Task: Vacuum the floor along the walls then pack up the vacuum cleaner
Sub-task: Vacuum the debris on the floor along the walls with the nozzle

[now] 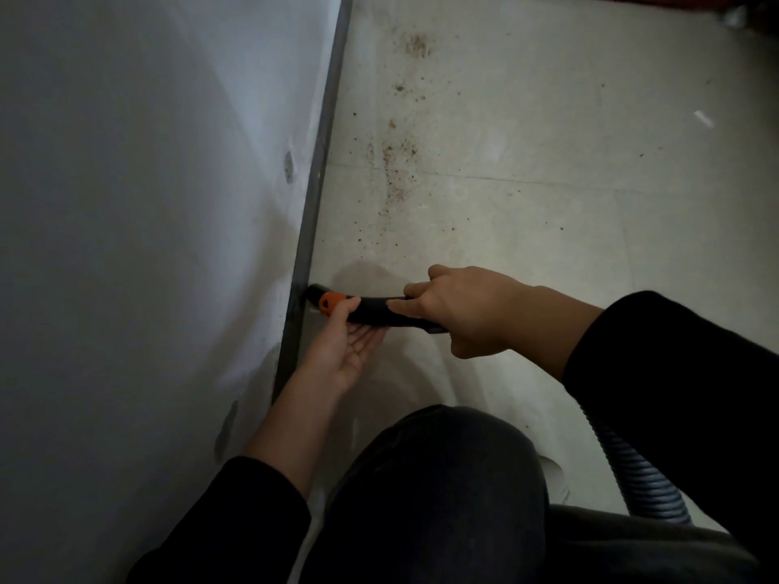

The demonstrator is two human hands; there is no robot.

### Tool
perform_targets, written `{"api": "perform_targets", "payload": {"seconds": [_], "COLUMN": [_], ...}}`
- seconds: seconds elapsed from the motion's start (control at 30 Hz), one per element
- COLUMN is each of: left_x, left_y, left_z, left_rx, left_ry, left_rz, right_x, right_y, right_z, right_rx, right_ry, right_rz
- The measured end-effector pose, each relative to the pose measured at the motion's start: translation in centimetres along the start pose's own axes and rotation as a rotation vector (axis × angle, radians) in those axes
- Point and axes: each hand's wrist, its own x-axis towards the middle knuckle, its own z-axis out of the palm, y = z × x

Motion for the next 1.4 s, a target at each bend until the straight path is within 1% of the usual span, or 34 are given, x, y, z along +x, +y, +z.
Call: {"api": "perform_targets", "payload": {"seconds": [0.17, 0.47, 0.87, 1.07, 1.4], "left_x": [0.5, 2.1, 3.9, 3.2, 2.2], "left_y": [0.8, 2.9, 4.9, 3.1, -1.6], "left_z": [0.0, 0.7, 1.5, 1.7, 3.8], "left_rx": [0.013, 0.072, 0.139, 0.133, 0.104], "left_ry": [-0.008, -0.006, 0.006, -0.023, -0.060], "left_rz": [0.006, 0.023, 0.048, 0.050, -0.012], "right_x": [0.5, 1.9, 3.8, 2.6, -2.3], "right_y": [0.2, 0.2, 0.3, 0.3, 1.3], "right_z": [-0.1, -0.5, -1.2, -1.1, 1.1], "right_rx": [0.015, 0.051, 0.025, -0.039, -0.132], "right_ry": [0.016, 0.039, 0.053, 0.013, -0.096], "right_rz": [0.005, 0.066, 0.106, 0.091, 0.105]}}
